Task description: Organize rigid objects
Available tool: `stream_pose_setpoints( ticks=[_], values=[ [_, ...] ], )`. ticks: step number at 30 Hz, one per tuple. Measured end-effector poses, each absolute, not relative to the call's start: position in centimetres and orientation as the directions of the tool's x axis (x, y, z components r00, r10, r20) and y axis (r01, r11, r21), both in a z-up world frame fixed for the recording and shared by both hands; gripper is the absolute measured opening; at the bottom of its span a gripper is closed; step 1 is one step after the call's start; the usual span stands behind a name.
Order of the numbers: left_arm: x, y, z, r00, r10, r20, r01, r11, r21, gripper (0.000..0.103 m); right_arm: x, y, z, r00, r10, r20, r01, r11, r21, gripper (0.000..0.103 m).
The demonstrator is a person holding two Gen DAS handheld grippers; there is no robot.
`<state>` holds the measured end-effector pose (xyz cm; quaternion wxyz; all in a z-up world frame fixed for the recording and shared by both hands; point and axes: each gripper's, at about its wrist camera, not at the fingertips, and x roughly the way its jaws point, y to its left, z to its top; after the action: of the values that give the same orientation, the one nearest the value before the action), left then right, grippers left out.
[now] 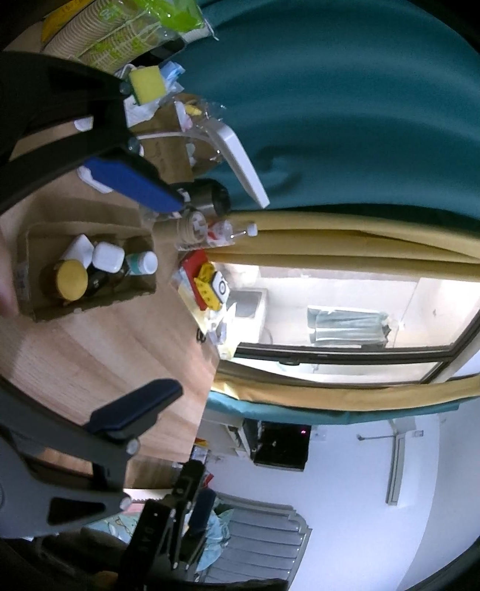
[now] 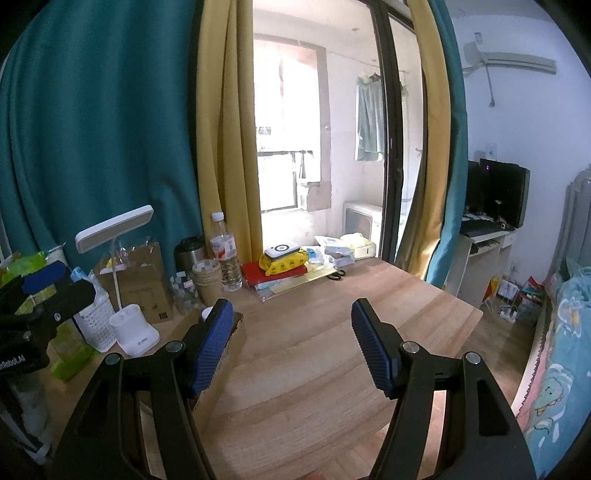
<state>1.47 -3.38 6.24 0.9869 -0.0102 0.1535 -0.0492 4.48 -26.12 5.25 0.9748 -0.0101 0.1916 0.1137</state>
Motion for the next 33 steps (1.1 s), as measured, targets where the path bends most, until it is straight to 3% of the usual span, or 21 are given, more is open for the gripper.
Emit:
stream_pose_setpoints(
  ticks=[33],
  values=[
    [1.51, -3.32, 5.77, 0.945, -0.077, -0.317, 0.075, 0.997, -0.019, 0.093, 5.15, -25.71, 4.42, 0.894, 0.232, -0.384, -0.243, 0.97, 0.02, 0.07]
  ],
)
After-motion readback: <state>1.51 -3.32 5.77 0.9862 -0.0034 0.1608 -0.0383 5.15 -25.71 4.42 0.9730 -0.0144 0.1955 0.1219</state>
